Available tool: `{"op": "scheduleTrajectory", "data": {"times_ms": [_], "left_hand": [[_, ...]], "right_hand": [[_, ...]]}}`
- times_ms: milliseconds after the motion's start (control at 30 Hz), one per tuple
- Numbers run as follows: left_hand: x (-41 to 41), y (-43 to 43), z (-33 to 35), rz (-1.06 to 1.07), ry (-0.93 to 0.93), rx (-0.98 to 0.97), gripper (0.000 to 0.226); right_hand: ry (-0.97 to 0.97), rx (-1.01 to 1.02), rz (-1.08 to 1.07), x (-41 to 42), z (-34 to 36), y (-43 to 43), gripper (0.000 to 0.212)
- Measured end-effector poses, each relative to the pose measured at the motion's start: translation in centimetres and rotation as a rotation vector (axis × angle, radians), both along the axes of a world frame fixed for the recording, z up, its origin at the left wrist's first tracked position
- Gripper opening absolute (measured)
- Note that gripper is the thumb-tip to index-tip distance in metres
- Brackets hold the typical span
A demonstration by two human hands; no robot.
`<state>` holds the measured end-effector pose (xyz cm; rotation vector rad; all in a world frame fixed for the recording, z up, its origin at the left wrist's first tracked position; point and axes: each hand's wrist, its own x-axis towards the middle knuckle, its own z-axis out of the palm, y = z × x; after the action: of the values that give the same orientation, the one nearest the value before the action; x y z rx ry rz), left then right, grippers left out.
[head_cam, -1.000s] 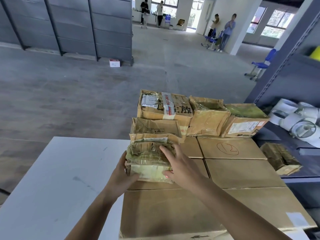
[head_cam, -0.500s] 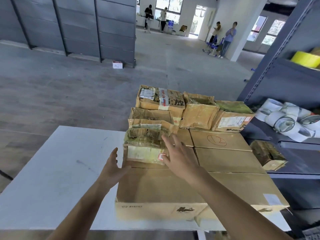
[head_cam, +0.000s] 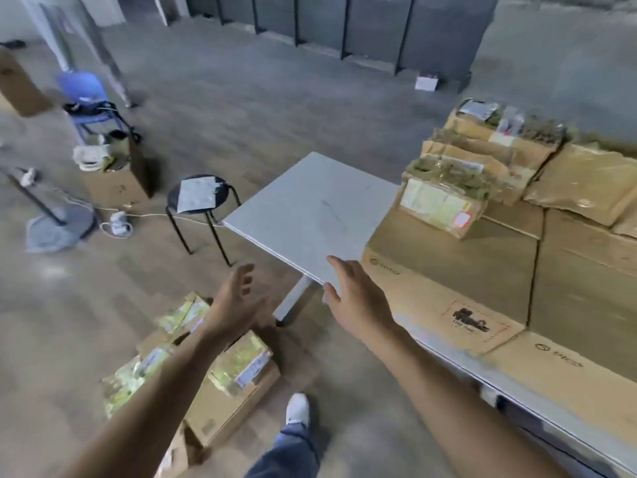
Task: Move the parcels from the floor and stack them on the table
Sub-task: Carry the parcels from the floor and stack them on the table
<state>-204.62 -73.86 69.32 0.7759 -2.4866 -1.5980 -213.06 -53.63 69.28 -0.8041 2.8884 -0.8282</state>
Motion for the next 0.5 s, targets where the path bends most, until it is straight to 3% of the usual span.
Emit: {"op": "scheduleTrajectory", "data": {"times_ms": [267, 500], "left_hand": [[15.2, -9.0, -3.1, 0.307, -0.127, 0.059, 0.056], [23.6, -18.1, -8.1, 0.417, -0.185, 0.108, 0.054]], "right_hand": [[-0.159, 0.031, 0.280, 9.9, -5.5, -10.6, 0.045], [-0.302, 0.146, 0.303, 16.7, -10.6, -19.8, 0.045]]}}
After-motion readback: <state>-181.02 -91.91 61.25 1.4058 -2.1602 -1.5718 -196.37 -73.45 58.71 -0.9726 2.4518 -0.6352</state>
